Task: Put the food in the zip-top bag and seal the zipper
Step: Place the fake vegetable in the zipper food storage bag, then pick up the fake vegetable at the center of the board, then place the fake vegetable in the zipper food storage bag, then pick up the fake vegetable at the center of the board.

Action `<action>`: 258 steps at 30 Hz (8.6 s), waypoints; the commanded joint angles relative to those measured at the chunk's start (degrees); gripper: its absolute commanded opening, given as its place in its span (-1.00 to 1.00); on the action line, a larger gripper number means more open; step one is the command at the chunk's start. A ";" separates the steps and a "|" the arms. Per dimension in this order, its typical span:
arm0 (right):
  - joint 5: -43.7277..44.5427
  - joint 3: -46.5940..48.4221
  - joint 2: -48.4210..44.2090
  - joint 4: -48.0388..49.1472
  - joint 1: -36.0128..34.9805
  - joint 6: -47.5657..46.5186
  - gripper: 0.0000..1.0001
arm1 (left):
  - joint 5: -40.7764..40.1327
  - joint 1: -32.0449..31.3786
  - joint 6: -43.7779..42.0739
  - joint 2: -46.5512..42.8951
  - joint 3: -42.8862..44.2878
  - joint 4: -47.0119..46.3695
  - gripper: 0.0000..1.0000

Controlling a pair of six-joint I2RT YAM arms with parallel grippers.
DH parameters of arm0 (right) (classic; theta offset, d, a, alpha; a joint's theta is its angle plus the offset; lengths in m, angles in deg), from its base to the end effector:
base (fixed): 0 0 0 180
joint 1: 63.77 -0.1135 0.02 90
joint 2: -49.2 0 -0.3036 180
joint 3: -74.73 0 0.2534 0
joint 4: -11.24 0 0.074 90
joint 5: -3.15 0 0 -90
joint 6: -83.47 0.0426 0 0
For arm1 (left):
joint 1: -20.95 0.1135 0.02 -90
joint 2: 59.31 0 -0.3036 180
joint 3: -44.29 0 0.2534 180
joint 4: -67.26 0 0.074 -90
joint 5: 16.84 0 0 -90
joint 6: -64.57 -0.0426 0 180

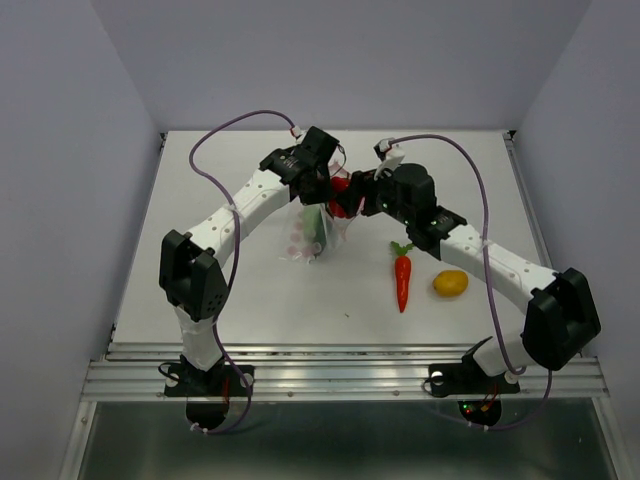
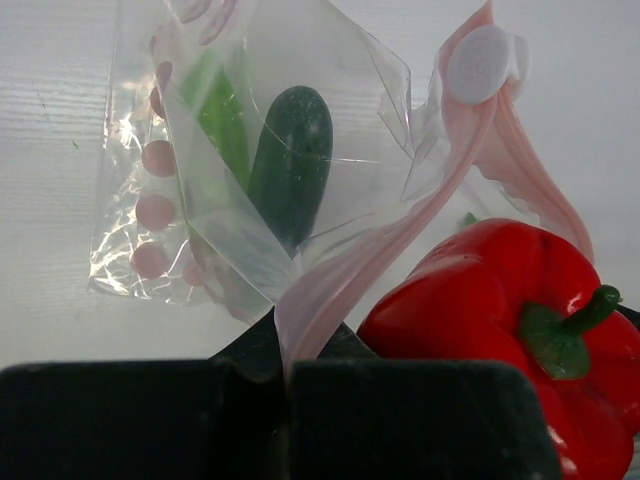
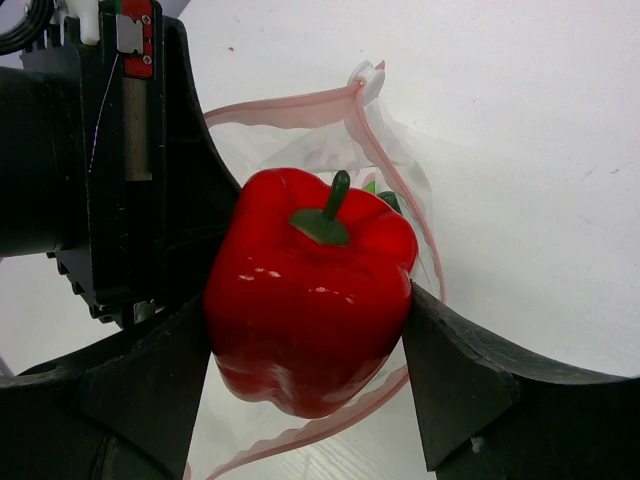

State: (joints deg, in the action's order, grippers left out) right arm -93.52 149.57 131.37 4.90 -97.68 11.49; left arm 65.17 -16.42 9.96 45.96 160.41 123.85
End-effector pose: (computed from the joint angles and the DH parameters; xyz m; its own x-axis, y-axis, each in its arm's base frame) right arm 0.2819 0.1955 0.3545 -0.3869 0.1101 -0.9155 -0.5553 0.7648 0.3267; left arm 0.3453 -0.2562 0.3709 -0.7675 -0.1355 -0.6266 0.0975 0.9413 -0.3230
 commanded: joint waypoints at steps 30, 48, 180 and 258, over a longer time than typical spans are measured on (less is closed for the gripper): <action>9.22 11.63 -3.15 -17.54 -3.27 1.30 1.00 | -0.80 -0.16 -0.68 -2.44 2.07 0.52 -1.00; 25.84 -1.90 -15.29 -41.27 14.47 15.73 1.00 | -0.54 -0.16 -1.29 -4.11 -0.30 -0.27 -1.00; 22.85 3.55 -11.25 -42.86 8.33 11.77 1.00 | -1.15 -0.16 -2.35 -4.99 0.75 1.58 -1.00; 1.84 -10.70 -13.71 42.47 4.39 -2.63 -0.22 | 1.83 -0.25 -0.95 -3.41 1.63 1.40 -1.00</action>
State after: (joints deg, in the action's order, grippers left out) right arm -90.44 135.80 116.77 36.53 -90.38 13.92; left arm 66.75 -16.46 8.54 43.29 158.97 125.38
